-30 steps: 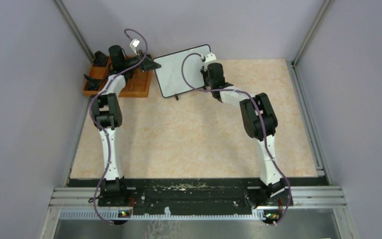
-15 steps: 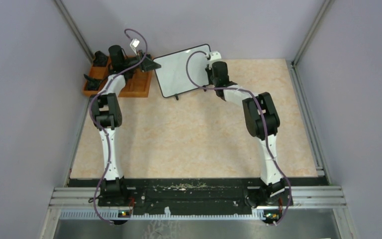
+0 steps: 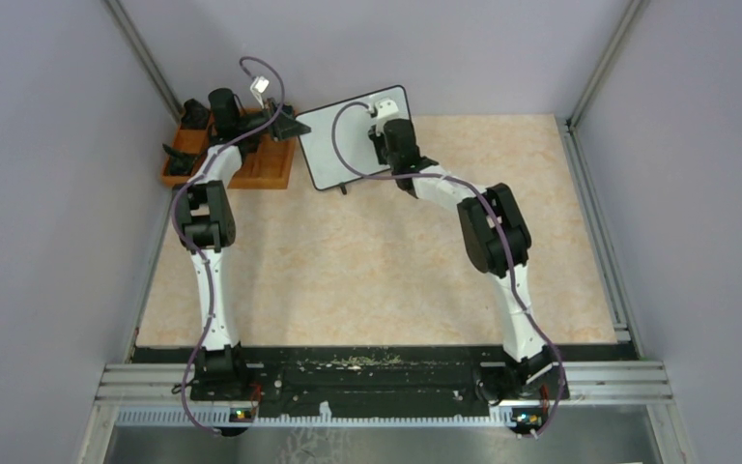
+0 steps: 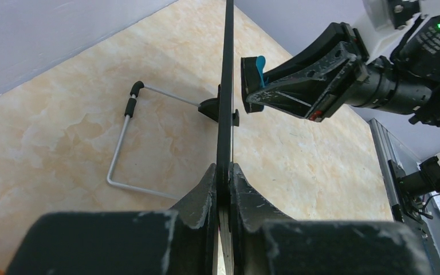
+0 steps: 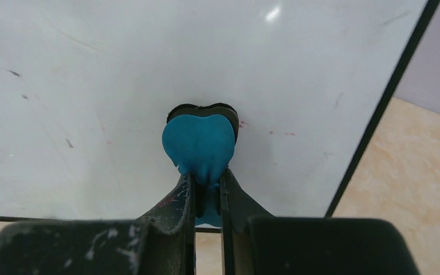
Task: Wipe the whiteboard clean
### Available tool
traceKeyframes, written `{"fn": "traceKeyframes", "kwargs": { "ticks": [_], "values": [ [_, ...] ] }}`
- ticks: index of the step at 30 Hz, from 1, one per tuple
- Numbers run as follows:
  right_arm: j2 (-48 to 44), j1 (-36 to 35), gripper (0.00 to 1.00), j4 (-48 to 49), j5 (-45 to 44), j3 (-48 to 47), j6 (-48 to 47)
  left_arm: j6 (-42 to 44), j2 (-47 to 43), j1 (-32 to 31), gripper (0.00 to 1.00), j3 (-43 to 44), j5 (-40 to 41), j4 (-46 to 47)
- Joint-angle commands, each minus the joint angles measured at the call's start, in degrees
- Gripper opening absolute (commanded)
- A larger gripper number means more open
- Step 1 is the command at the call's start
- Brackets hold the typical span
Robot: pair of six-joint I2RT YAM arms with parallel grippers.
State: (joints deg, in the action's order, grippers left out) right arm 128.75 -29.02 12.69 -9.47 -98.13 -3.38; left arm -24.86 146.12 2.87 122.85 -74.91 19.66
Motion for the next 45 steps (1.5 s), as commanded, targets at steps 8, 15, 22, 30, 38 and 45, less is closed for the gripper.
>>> {"fn": "traceKeyframes", "kwargs": {
  "ticks": [8, 15, 22, 30, 38, 45],
  "values": [
    [5.0, 0.8, 0.0, -1.9, -2.4, -9.8, -1.5, 3.0, -1.7, -0.3, 0.0, -1.8, -2.2, -0.9],
    [3.7, 3.8, 0.0, -0.7, -3.0, -6.7, -0.9, 3.0, -1.8, -0.2, 0.0, -2.0, -2.1, -0.7],
    [1.2, 7.5, 0.0, 1.0, -3.2, -2.4, -0.7, 3.0, -1.8, -0.1, 0.0, -1.8, -2.0, -0.7],
    [-0.4, 8.6, 0.0, 1.7, -2.3, -0.6, -0.9, 3.1, -1.7, 0.0, 0.0, -1.9, -2.0, -0.9],
    [-2.2, 6.1, 0.0, 2.5, -0.9, 0.1, -0.6, 4.0, -1.8, 0.0, 0.0, -2.2, -1.8, -1.9],
    [-6.5, 5.0, 0.0, 2.1, 0.0, 1.2, 0.7, 4.3, -1.6, 0.0, 0.0, -2.1, -1.4, -2.2]
  ]
}}
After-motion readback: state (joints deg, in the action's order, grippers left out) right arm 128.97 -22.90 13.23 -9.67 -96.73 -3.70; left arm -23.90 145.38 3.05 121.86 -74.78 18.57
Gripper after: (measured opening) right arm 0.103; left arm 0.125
